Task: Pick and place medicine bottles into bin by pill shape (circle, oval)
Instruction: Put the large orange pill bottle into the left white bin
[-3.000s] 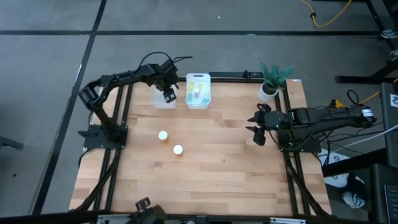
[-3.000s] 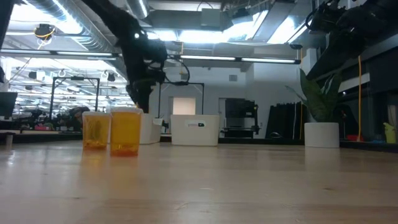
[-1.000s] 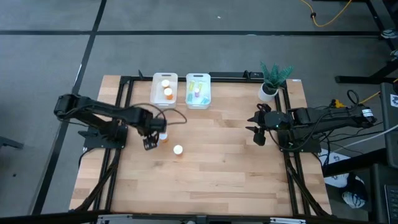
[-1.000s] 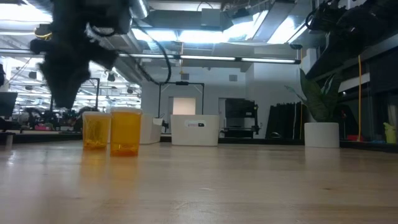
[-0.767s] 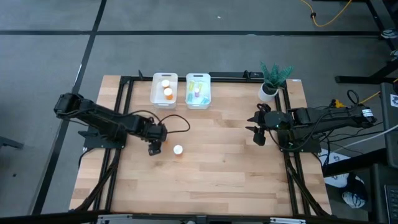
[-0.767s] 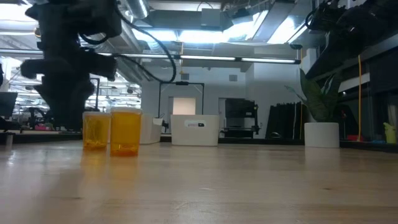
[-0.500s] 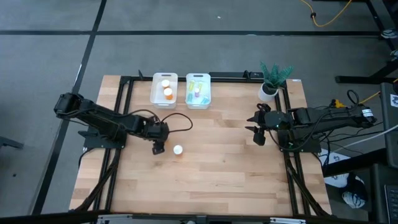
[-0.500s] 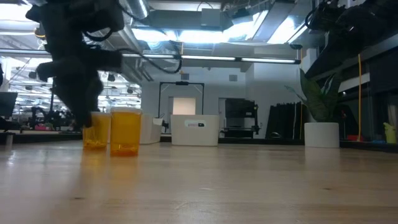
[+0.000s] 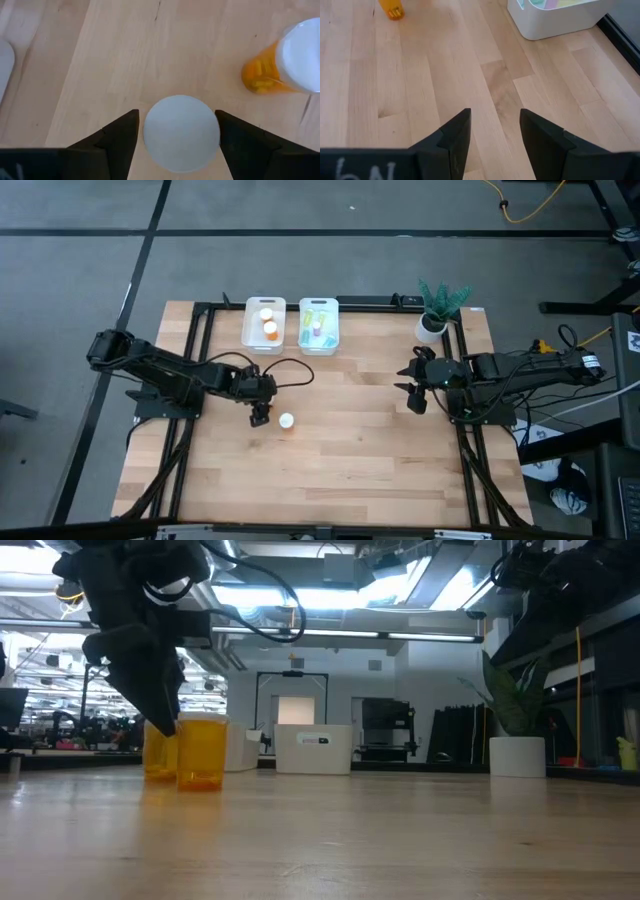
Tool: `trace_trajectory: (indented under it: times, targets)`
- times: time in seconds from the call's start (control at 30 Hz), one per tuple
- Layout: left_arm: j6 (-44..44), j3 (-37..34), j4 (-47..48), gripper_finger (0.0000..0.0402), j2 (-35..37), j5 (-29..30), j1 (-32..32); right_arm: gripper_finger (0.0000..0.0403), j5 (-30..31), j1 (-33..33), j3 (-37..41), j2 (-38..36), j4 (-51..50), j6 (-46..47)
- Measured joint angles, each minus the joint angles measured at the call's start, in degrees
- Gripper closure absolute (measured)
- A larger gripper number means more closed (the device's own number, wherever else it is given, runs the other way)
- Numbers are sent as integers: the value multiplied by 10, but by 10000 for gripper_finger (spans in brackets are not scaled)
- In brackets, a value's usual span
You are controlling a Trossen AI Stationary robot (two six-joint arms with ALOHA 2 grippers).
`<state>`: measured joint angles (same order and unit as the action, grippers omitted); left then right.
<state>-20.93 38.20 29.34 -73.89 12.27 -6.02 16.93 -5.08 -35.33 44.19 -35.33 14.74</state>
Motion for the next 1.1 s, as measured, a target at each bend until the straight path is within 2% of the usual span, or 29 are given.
trace_trajectory:
  times: [0.1,0.2,0.3,0.43,0.57,0.77,0.83,0.97,1.1]
  targets:
    - [0,0,0,170,0,-3,0,231,0,0,0,0,0,0]
    - [36,19,18,198,0,-18,5,231,0,0,0,0,0,0]
    - [77,69,65,215,6,-13,21,231,0,0,0,0,0,0]
    - [140,157,163,215,14,29,55,231,0,0,0,0,0,0]
    - [200,228,231,215,17,105,105,231,0,0,0,0,-1,0]
    - [279,247,214,215,15,120,235,231,0,0,0,0,-1,-2]
    - [301,247,213,215,13,103,288,231,0,0,0,0,-1,-2]
    - [334,247,206,215,12,21,397,231,0,0,0,0,-1,-2]
    - [357,247,194,214,0,-42,473,231,0,0,0,0,-1,-2]
